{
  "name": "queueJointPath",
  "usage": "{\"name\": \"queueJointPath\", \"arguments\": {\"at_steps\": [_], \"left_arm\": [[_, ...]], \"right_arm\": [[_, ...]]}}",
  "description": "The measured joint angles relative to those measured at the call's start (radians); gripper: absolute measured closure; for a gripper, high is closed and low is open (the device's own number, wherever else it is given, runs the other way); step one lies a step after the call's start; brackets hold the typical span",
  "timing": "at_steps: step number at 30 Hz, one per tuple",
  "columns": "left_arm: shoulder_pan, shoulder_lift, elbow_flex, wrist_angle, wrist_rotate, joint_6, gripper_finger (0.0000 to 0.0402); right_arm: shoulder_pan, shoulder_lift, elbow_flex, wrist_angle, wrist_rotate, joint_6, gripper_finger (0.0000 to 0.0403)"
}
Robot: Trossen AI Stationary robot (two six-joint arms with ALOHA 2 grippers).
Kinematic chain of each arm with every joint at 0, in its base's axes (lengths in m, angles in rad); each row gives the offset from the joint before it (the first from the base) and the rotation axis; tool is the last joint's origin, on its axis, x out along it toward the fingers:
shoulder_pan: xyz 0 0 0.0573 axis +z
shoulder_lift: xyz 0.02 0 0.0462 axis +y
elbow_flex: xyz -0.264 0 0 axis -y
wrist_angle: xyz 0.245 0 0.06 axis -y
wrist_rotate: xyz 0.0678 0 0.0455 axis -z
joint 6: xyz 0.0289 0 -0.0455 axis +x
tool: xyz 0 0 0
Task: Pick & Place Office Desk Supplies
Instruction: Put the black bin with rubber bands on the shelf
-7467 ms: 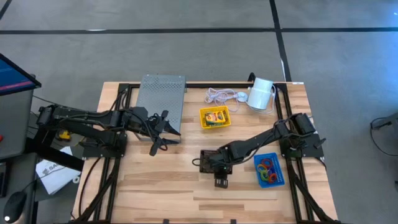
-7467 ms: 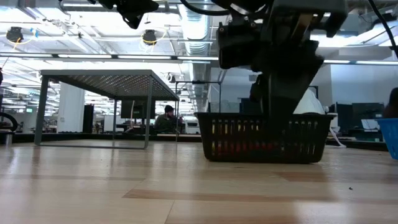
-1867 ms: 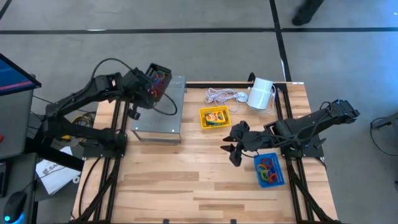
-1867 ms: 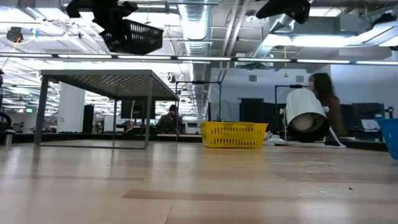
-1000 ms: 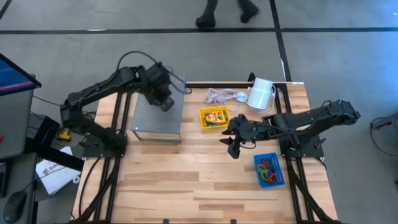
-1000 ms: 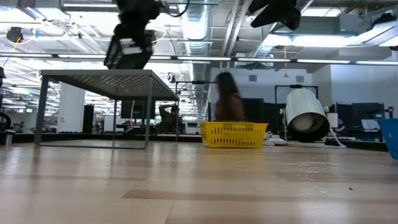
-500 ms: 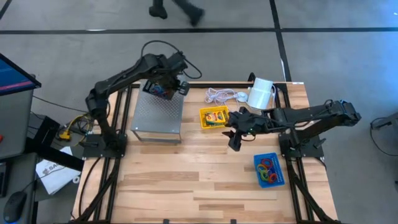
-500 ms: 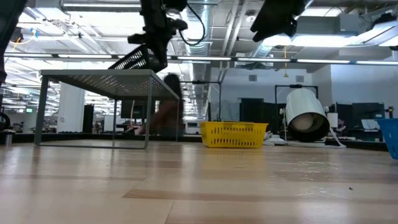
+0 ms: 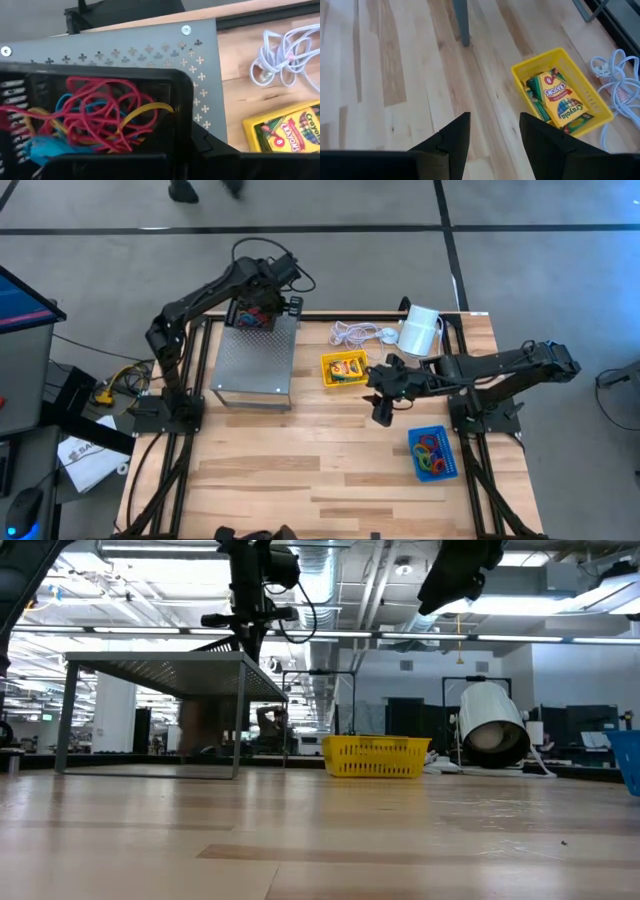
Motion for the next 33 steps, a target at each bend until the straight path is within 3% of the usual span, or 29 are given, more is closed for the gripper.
{"name": "queueJointPath", "arguments": {"at_steps": [12, 33], "left_arm": [[0.042, 0.02, 0.0, 0.063, -0.01, 0.008, 0.0401], [0.066, 0.02, -0.001, 0.074, 0.079, 0.032, 0.0395]], "right_arm": [[0.0, 0.0, 0.0, -0.028, 0.001, -0.021, 0.0235], [0.001, 0.0, 0.0, -0.009, 0.001, 0.0, 0.0235]]}}
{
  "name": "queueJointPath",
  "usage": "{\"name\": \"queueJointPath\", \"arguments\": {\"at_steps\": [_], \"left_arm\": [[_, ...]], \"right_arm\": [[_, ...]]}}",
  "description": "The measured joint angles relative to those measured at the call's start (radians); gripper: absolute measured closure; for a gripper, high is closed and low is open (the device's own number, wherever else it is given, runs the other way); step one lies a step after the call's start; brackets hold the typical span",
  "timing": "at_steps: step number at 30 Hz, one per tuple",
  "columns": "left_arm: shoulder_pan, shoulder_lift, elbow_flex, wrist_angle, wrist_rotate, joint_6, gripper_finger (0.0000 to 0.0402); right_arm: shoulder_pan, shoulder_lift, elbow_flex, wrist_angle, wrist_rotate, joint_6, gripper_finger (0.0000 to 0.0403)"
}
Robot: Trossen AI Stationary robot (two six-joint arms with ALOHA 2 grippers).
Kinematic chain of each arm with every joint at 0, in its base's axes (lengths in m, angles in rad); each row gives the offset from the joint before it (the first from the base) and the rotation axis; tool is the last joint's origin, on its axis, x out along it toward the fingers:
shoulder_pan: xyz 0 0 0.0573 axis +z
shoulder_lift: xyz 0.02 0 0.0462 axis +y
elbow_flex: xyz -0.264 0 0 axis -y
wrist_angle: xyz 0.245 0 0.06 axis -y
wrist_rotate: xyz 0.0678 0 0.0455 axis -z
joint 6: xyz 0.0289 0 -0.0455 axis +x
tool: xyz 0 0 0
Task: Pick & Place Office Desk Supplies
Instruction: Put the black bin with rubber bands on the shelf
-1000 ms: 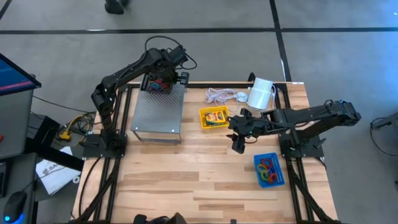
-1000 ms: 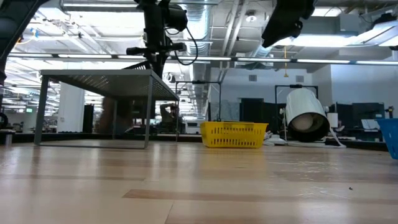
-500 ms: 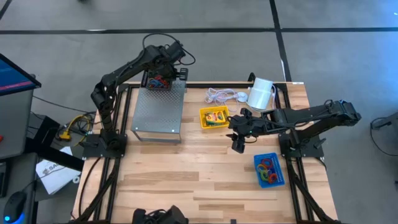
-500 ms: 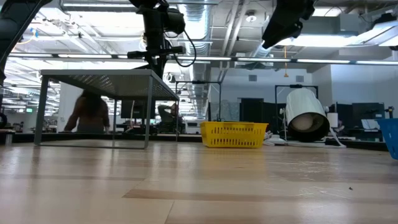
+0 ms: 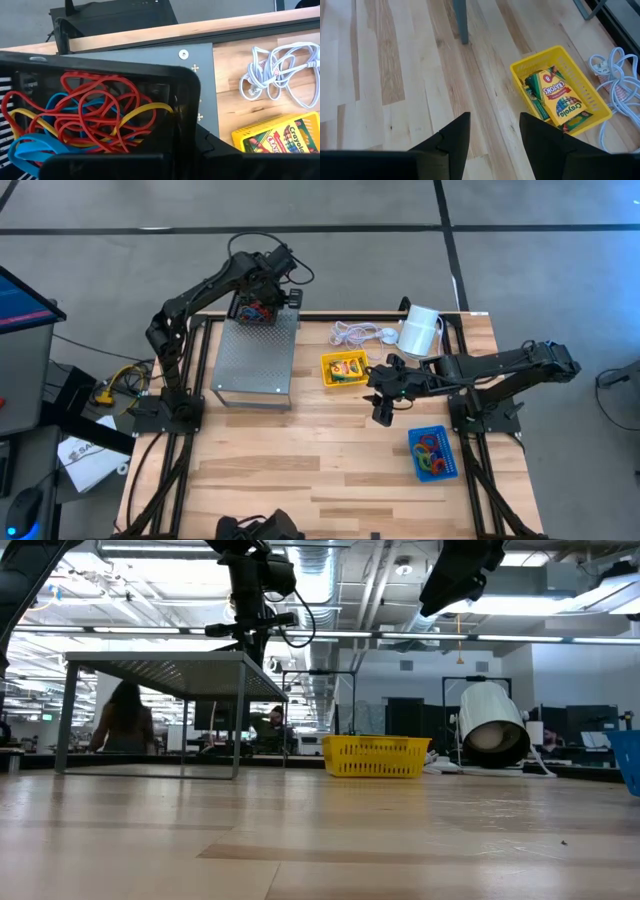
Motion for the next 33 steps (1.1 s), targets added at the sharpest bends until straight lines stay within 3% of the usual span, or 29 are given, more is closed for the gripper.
{"name": "queueJointPath", "arguments": {"at_steps": [18, 33], "left_arm": [[0.0, -0.001, -0.072, 0.114, 0.124, -0.055, 0.0316], [0.0, -0.001, -0.072, 0.116, 0.144, -0.018, 0.0311]], "right_arm": [[0.039, 0.0, 0.0, 0.001, 0.0, 0.0, 0.0235], [0.039, 0.0, 0.0, -0.008, -0.002, 0.0, 0.0235]]}}
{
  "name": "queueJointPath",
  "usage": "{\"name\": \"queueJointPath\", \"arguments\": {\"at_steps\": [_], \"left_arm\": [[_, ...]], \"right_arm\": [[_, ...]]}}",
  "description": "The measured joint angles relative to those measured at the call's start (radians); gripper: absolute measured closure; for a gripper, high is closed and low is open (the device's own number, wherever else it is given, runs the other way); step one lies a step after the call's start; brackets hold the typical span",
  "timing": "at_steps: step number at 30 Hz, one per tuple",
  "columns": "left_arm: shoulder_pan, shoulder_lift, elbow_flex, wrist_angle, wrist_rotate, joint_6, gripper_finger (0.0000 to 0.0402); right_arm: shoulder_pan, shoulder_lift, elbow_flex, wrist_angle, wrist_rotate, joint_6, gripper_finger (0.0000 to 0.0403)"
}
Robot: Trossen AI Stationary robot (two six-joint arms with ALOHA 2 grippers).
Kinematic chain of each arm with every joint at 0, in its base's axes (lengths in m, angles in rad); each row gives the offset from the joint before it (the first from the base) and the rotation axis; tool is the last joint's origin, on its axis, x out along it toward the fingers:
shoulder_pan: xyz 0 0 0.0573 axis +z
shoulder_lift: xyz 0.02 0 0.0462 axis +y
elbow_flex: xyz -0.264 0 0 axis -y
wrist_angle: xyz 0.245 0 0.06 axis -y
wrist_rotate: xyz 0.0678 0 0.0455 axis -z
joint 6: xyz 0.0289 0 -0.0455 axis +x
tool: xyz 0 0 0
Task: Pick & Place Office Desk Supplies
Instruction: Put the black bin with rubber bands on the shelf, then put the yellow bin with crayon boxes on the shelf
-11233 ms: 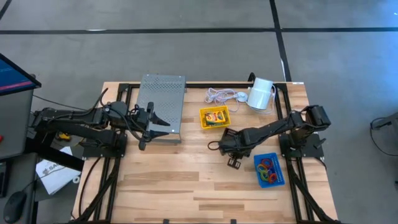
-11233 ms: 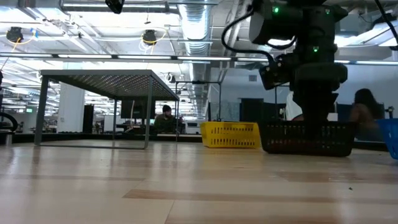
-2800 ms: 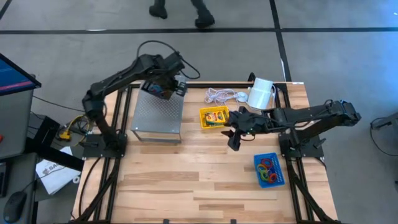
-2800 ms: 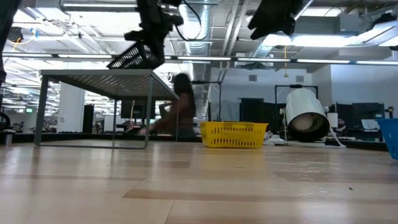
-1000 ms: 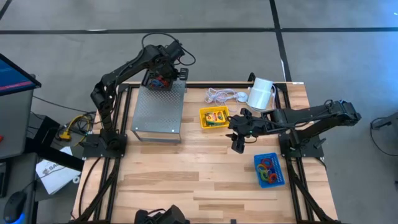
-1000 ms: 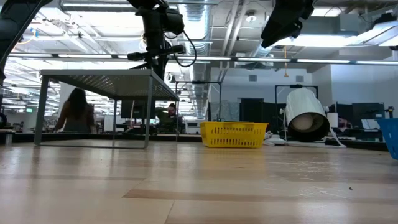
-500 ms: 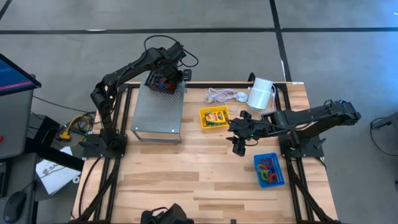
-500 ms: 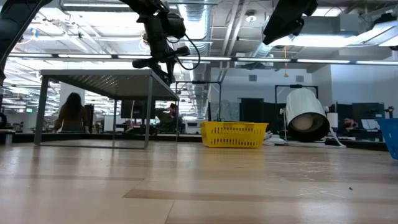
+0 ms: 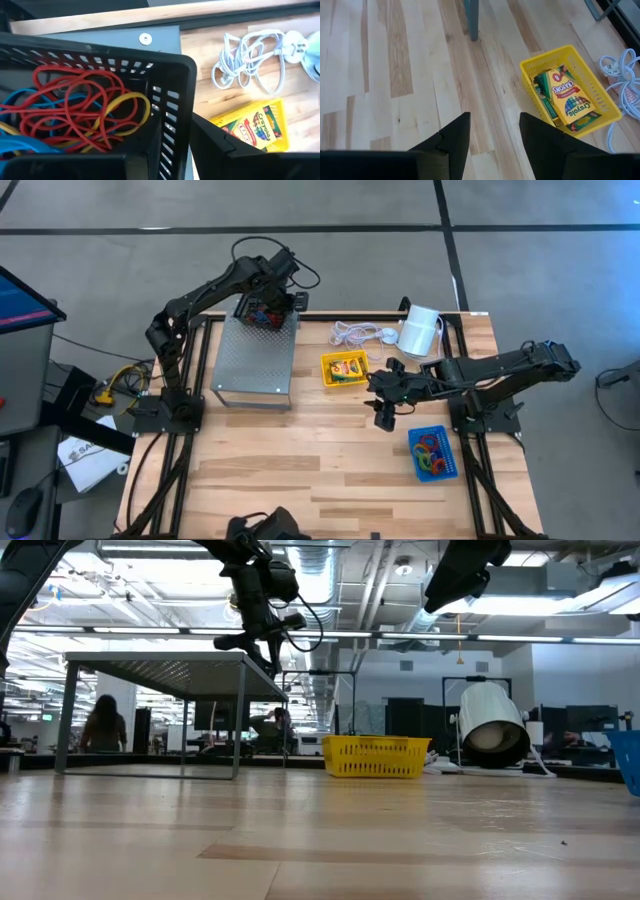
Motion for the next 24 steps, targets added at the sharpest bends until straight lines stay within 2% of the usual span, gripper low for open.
{"name": "queueJointPath", "arguments": {"at_steps": [5, 17, 24], "left_arm": [[0.0, 0.0, 0.0, 0.008, 0.024, 0.035, 0.0303], [0.022, 0.0, 0.0, 0.014, 0.04, 0.034, 0.023], [0.033, -0.028, 0.0, 0.03, 0.07, 0.04, 0.0226]], "right_arm": [[0.0, 0.0, 0.0, -0.003, -0.001, 0.0, 0.0235], [0.0, 0.0, 0.0, -0.003, -0.001, 0.0, 0.0235], [0.0, 0.0, 0.0, -0.004, -0.001, -0.003, 0.0235]]}}
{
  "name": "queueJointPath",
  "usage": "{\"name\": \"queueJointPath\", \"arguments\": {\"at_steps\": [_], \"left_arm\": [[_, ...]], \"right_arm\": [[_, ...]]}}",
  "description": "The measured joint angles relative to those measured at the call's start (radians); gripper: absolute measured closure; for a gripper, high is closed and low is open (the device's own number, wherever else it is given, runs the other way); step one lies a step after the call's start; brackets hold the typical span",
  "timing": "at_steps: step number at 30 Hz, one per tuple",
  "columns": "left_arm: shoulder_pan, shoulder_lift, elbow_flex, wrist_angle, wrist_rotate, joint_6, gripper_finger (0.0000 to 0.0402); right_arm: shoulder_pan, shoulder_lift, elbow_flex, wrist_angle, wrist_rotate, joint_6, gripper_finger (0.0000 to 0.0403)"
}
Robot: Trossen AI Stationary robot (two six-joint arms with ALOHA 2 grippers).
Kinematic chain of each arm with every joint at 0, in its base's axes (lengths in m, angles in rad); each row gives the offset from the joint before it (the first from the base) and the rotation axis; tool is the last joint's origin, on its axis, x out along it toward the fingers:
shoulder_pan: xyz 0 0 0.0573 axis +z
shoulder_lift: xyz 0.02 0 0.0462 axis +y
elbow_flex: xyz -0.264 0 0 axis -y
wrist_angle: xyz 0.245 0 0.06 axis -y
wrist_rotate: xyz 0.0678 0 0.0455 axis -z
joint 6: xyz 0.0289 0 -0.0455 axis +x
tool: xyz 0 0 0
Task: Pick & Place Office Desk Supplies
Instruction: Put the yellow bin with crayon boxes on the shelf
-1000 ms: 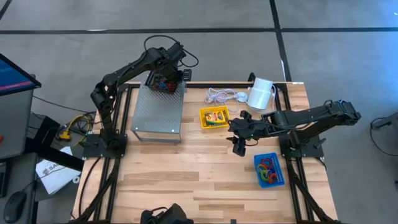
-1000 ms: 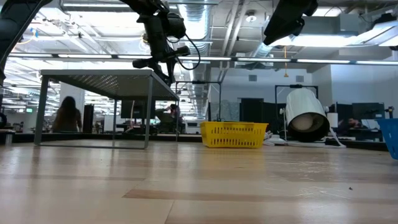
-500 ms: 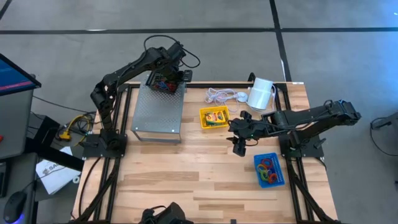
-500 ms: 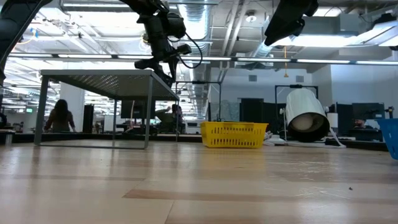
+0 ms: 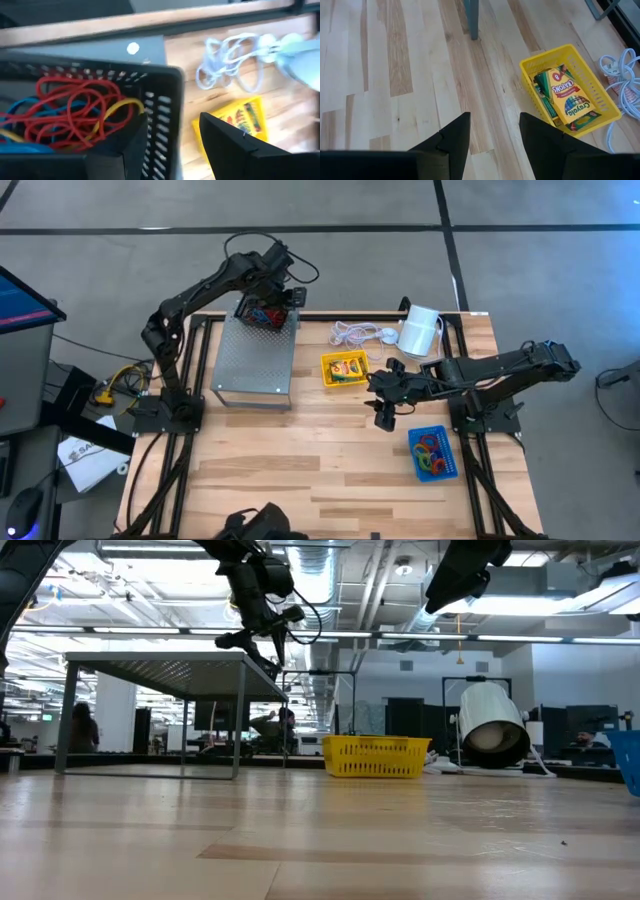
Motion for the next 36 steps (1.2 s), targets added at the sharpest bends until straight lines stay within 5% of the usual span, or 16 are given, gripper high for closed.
{"name": "queueJointPath", "arguments": {"at_steps": [8, 16, 24, 36], "left_arm": [[0.015, -0.098, 0.0, 0.01, 0.041, 0.09, 0.0227], [-0.017, -0.252, 0.001, 0.005, 0.064, 0.4, 0.0229], [-0.247, -0.32, 0.001, 0.018, 0.043, 0.718, 0.0234], [-0.579, -0.192, 0.001, 0.025, -0.113, 0.915, 0.0234]], "right_arm": [[0.0, 0.0, 0.0, 0.005, 0.002, -0.012, 0.0235], [0.0, 0.0, 0.0, -0.018, 0.0, -0.052, 0.0235], [0.0, 0.0, 0.0, -0.079, 0.0, -0.07, 0.0235], [0.019, 0.0, 0.0, -0.159, 0.001, -0.029, 0.0235]]}}
